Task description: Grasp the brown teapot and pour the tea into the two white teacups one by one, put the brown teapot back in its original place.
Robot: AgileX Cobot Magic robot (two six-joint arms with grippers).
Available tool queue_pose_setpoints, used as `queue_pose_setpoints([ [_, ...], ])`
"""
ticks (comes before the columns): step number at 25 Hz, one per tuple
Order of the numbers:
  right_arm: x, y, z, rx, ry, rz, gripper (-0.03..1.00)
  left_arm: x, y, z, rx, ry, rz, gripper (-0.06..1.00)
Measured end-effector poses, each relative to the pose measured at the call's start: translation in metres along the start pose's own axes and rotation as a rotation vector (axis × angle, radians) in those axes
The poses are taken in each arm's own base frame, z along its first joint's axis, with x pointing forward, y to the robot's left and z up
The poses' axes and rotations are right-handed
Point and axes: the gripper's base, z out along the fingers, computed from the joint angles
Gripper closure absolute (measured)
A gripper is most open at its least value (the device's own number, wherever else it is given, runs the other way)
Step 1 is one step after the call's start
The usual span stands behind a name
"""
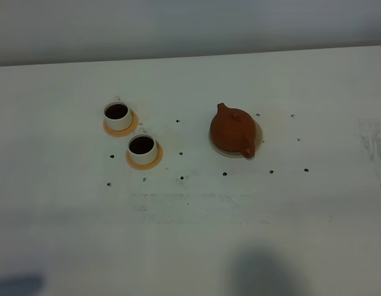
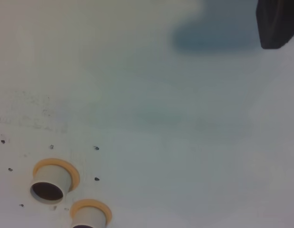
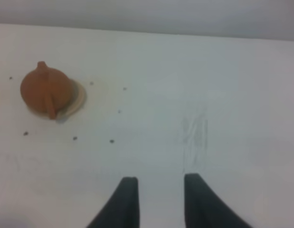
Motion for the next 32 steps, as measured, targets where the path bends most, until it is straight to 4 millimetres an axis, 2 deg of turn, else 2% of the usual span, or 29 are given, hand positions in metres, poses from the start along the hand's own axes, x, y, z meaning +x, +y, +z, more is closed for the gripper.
queue_pose_setpoints([
  [3,0.021,-0.002,0.000,-0.011,0.001,-0.028,0.74,0.000,0.000,0.000,0.000,0.000,0.000,0.65],
  [8,0.036,0.000,-0.006,-0.057,-0.031,-0.110,0.74,0.000,0.000,0.000,0.000,0.000,0.000,0.65],
  [22,0.037,0.003,-0.006,-0.078,-0.033,-0.113,0.74,0.000,0.000,0.000,0.000,0.000,0.001,0.65],
  [29,0.037,0.005,-0.007,0.114,-0.035,-0.005,0.74,0.000,0.000,0.000,0.000,0.000,0.001,0.65],
  [32,0.037,0.005,-0.007,0.143,-0.035,0.011,0.74,0.000,0.000,0.000,0.000,0.000,0.001,0.65],
])
